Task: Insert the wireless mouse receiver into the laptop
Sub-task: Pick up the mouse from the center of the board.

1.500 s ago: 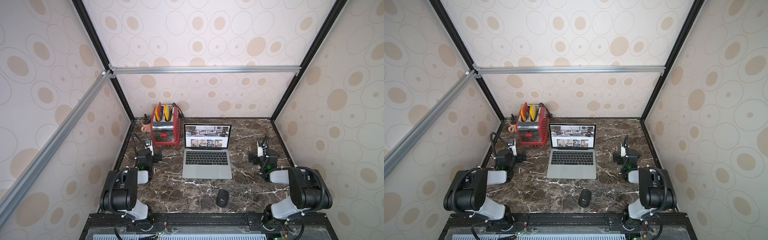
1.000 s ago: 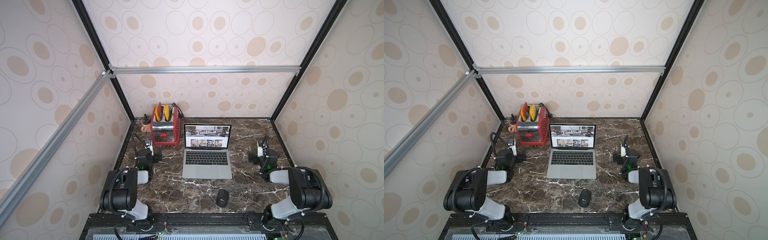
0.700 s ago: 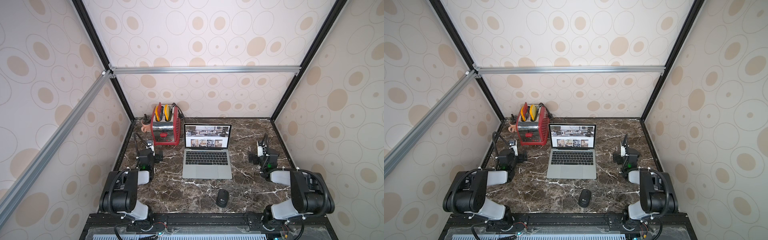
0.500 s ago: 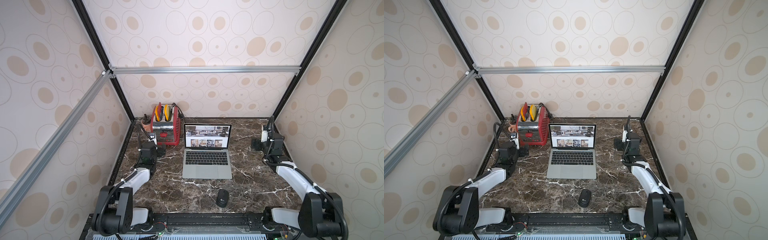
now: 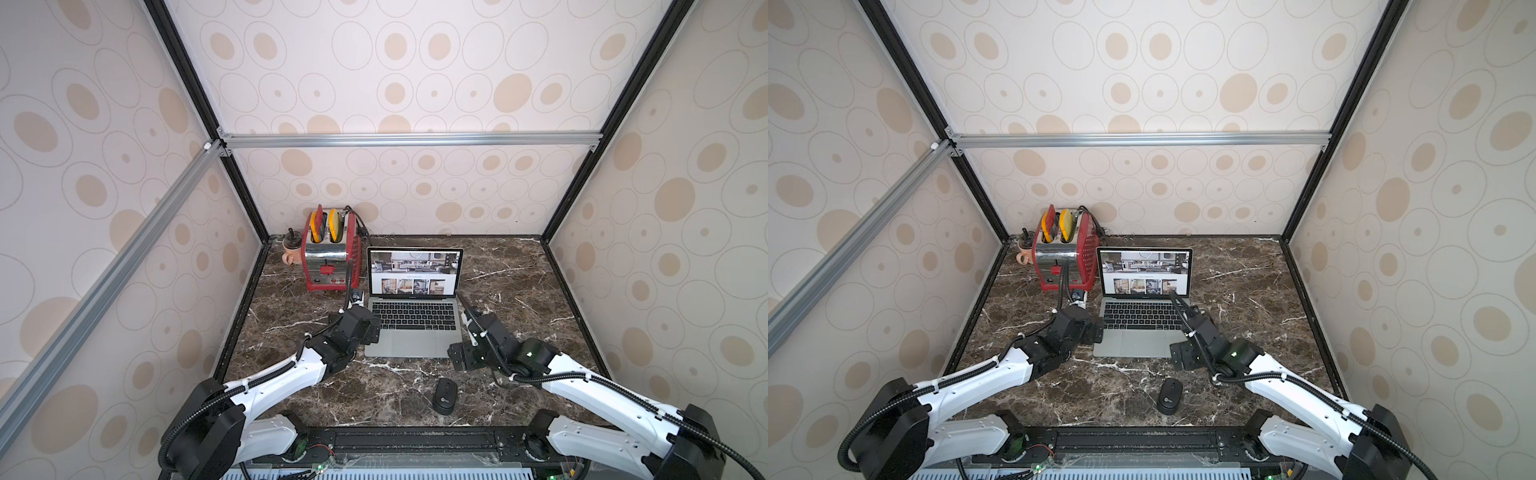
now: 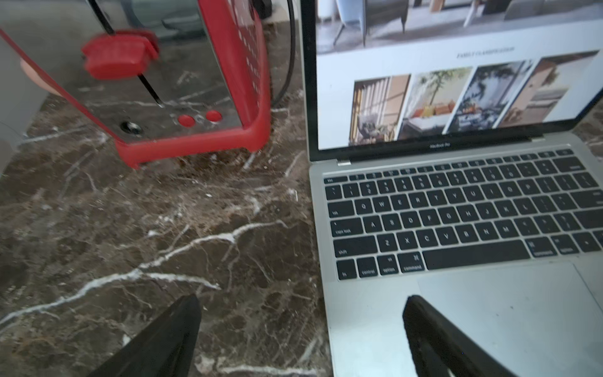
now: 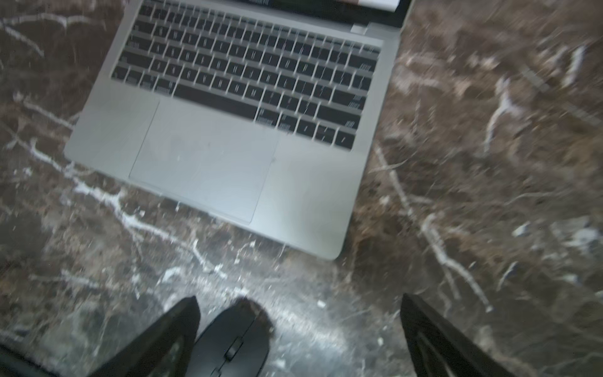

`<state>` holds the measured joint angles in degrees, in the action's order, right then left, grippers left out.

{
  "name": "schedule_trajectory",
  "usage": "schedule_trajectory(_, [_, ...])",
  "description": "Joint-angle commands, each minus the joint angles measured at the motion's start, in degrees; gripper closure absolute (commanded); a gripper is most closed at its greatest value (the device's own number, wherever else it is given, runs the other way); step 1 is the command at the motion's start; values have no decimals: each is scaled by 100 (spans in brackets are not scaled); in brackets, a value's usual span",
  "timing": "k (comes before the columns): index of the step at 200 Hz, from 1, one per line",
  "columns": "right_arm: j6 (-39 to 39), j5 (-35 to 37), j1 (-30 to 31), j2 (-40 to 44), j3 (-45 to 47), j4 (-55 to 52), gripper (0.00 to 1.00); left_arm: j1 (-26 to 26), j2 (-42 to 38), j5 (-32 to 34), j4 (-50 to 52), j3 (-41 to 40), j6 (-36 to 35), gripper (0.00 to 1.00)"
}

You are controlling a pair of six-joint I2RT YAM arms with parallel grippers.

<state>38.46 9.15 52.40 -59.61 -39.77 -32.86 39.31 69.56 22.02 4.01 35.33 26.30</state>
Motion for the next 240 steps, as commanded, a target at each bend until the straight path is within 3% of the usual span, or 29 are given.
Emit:
schedule_trajectory(1, [1205,-124,624,-272,-114,-703,0,49,-32,-496,442,-39,848,1])
schedule_trajectory(58, [2672,-873,1179,-350,285,-232,0,59,-253,-1211,354,-446,1097,1])
schedule_trajectory(105, [2816,-1341,1323,-1055,303,7,0,59,19,-1395,256,-437,1051,1])
schedule_trajectory(149, [2510,-1557,1397,-1304,114,-101,0,59,255,-1437,129,-385,999,1])
schedule_trajectory(184, [1975,-1473,1535,-2172,-555,-334,2,59,226,-1424,131,-414,1039,1])
schedule_trajectory(240, [1323,-336,1996,-3178,-1644,-1456,4,60,144,-1341,170,-449,1125,1])
